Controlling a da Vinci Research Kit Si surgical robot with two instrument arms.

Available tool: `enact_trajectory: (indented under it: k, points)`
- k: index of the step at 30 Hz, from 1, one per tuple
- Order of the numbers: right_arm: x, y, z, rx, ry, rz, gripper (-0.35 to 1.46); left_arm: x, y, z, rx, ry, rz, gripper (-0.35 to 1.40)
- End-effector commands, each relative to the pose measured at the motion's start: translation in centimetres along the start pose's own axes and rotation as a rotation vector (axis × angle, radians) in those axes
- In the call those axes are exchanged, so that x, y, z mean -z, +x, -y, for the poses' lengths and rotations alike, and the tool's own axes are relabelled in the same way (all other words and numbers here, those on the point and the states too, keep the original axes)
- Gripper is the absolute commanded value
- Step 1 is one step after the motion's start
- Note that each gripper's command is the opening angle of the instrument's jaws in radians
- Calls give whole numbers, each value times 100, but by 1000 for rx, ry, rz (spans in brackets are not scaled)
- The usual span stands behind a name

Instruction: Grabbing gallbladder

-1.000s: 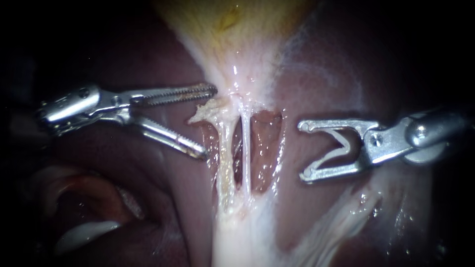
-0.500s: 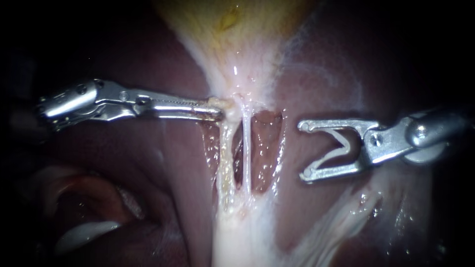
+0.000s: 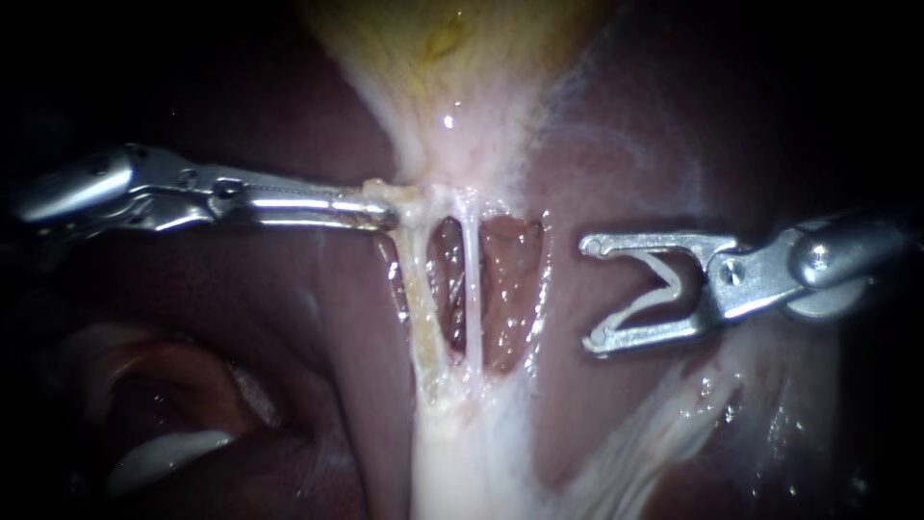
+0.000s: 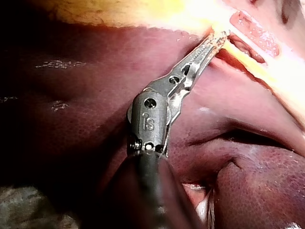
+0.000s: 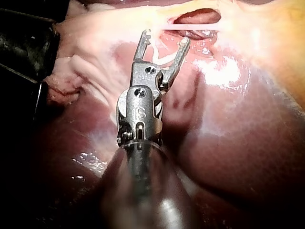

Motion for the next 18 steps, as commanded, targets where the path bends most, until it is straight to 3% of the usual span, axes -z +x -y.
enact_trajectory:
  k: [1,18]
  points:
    - [0,0,0,0,0,0,49,3,-4,3,2,0,5,-35]
    - [0,0,0,0,0,0,49,5,-8,8,4,-2,7,-35]
